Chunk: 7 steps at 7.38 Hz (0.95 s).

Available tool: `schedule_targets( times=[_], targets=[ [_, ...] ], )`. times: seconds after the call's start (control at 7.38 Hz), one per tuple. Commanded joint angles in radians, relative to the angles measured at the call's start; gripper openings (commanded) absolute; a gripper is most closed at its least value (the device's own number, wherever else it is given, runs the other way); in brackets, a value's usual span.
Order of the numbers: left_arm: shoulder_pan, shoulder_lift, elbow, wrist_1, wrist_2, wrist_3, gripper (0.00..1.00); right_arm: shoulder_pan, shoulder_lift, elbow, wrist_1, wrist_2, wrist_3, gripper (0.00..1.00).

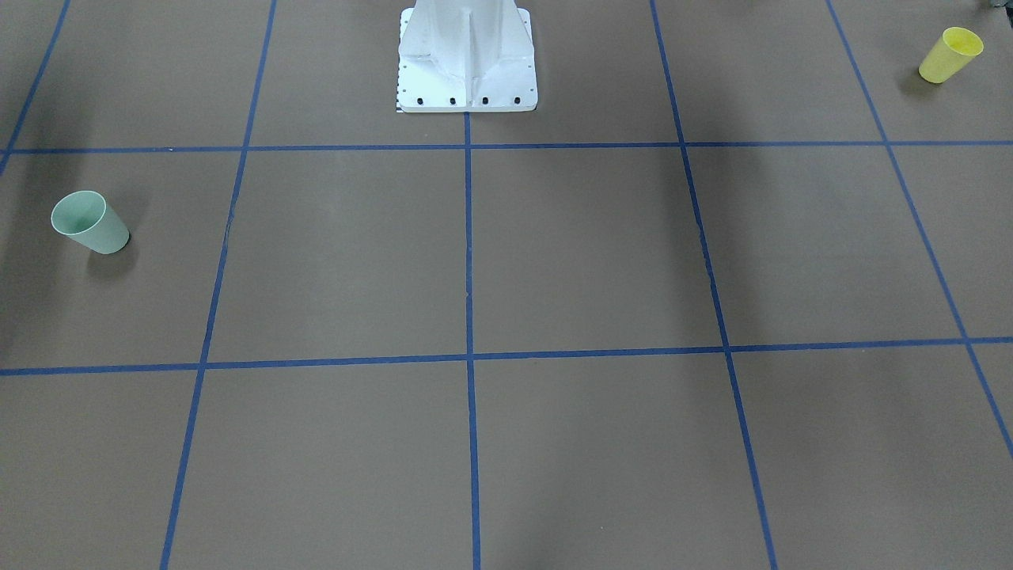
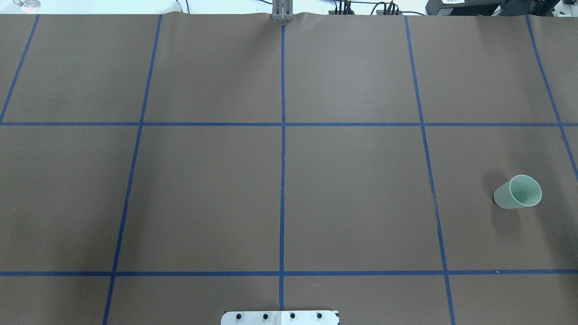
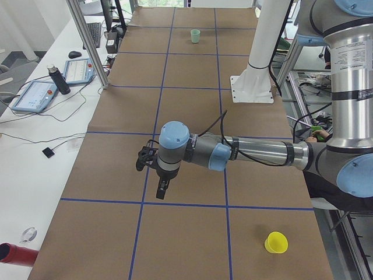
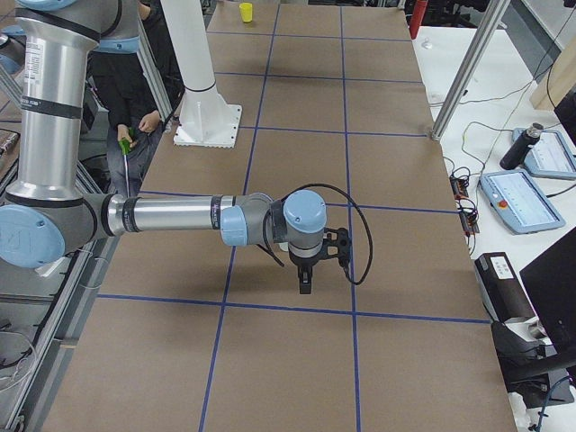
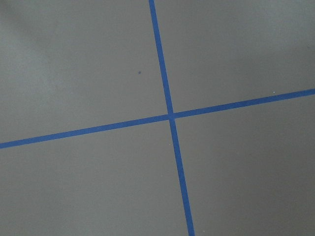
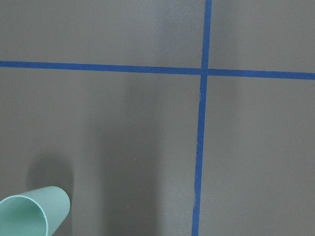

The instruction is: Transfer and stack yellow cup on green cup

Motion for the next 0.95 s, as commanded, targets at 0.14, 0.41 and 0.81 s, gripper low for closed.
schedule_targets(
  times=[0.14,0.41,0.81],
  targets=[
    [0.000,0.001,0.007,0.002,0.000,0.000,1.00,0.001,0.001,-0.001,-0.001,0.000,0.001,0.99],
    [0.003,0.001,0.007,-0.013,-0.002,0.003,1.00,0.001,0.000,0.001,-0.001,0.000,0.002,0.99],
    [0.004,-0.010,0.000,-0.014,-0.002,-0.024,1.00,0.001,0.001,0.005,-0.001,0.002,0.002,0.99]
  ],
)
